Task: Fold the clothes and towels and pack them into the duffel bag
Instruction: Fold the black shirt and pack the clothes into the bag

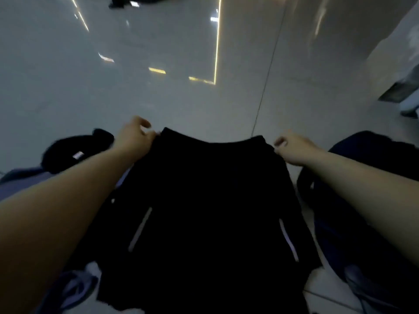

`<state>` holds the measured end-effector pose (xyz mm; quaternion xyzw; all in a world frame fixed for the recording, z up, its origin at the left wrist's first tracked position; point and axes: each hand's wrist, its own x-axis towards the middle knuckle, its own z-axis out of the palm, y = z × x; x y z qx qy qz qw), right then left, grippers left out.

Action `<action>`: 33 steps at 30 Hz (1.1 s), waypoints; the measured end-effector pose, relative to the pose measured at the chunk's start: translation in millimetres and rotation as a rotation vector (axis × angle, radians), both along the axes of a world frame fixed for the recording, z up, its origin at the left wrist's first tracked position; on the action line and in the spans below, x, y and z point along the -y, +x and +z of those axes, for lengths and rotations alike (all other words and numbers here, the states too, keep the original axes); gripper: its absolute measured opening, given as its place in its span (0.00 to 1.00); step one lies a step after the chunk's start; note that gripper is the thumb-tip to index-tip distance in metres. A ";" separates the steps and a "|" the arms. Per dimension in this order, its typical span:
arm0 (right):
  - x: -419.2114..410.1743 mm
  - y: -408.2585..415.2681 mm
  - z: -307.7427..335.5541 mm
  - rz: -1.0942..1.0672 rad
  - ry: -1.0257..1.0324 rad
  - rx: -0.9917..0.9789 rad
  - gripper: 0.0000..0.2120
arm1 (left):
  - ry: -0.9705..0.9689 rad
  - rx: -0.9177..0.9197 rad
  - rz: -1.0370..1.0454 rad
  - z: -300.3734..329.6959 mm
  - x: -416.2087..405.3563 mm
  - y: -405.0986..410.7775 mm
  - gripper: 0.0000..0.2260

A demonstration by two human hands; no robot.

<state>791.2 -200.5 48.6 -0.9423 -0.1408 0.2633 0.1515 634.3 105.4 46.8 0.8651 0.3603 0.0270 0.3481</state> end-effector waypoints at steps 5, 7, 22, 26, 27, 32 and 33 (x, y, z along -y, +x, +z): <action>-5.9 -5.7 -78.4 0.185 -0.111 0.082 0.26 | -0.033 -0.228 -0.046 -72.8 -10.7 -25.6 0.18; -0.6 -36.7 -94.4 0.338 -0.084 0.102 0.30 | -0.067 -0.318 -0.030 -90.9 -10.4 -62.4 0.23; 52.0 -146.7 -128.7 0.800 -0.515 -0.136 0.55 | 0.038 -0.468 -0.097 -125.4 18.2 -193.4 0.30; 26.4 -152.2 -114.4 0.695 -0.312 0.026 0.47 | -0.086 -0.455 0.083 -125.2 28.0 -197.5 0.26; 13.5 -151.9 -108.4 0.679 -0.205 0.102 0.43 | -0.139 -0.467 0.109 -127.1 30.6 -198.6 0.26; -93.4 -152.5 -105.2 0.646 0.148 0.091 0.23 | -0.200 -0.493 -0.021 -127.9 44.8 -196.1 0.14; -118.9 -153.0 -107.7 0.633 0.169 0.121 0.23 | -0.168 -0.456 -0.052 -126.3 46.6 -194.0 0.11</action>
